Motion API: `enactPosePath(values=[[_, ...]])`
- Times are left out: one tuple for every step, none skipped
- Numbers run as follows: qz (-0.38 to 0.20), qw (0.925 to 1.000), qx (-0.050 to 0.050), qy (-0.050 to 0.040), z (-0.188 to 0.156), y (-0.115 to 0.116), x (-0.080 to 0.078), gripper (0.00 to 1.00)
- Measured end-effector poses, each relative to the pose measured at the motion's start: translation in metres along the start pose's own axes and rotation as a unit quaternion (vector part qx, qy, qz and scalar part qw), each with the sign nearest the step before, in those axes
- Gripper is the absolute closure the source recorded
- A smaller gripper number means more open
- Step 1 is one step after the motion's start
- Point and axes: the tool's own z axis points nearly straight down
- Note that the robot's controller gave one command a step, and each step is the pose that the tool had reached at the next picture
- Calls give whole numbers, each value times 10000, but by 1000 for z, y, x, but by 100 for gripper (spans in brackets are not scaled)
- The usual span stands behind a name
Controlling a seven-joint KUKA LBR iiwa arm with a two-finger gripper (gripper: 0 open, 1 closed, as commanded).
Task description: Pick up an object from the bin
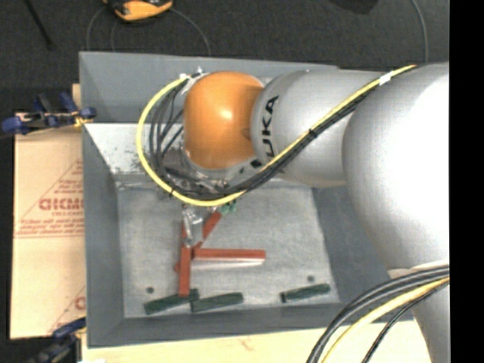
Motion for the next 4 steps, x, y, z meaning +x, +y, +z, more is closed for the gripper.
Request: enactPosePath(values=[[-113,9999,-4,-14,12,-34,44,0],[-1313,9913,1,-13,30,-51,38,100],[-1301,9915,-14,-1,31,-50,39,0],[-1300,9915,-14,-1,31,-50,39,0]])
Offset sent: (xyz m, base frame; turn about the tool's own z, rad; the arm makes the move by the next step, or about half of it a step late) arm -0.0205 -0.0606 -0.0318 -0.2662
